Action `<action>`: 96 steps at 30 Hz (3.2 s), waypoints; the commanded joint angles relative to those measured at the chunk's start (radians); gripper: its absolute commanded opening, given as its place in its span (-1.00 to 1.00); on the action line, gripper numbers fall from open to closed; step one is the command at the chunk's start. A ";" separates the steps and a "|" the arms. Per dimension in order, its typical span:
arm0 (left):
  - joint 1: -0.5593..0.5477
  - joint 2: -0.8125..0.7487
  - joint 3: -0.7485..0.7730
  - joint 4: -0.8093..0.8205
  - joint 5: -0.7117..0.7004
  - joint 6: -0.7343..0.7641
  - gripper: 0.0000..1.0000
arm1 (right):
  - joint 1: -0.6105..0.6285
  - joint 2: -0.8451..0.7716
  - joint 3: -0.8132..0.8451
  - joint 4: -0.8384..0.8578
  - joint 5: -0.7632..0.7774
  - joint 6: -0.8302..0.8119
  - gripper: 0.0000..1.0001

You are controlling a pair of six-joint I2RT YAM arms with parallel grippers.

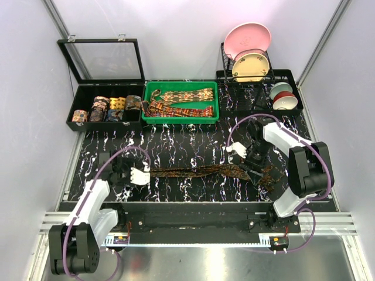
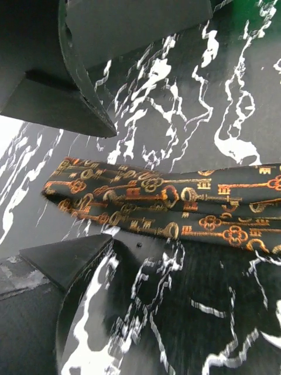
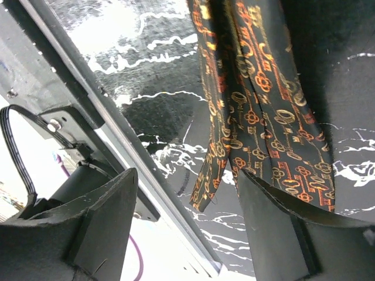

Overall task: Roll the ties
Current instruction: Place the tie at the center of the board, then flatten out the tie at the center of the board.

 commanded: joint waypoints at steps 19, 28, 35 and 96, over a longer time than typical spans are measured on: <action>0.003 0.219 0.322 -0.494 0.016 0.104 -1.00 | -0.070 0.113 -0.018 0.085 0.068 -0.064 -0.36; -0.005 0.515 0.599 -0.874 0.069 -0.021 -1.00 | -0.079 0.083 -0.037 0.052 0.105 -0.208 -0.89; 0.020 0.901 0.809 -0.911 0.058 -0.204 -1.00 | -0.080 0.212 0.038 0.071 0.120 -0.201 -0.95; -0.206 0.606 0.452 -0.190 0.057 -0.184 0.31 | -0.502 0.344 0.173 0.229 -0.047 0.368 -0.67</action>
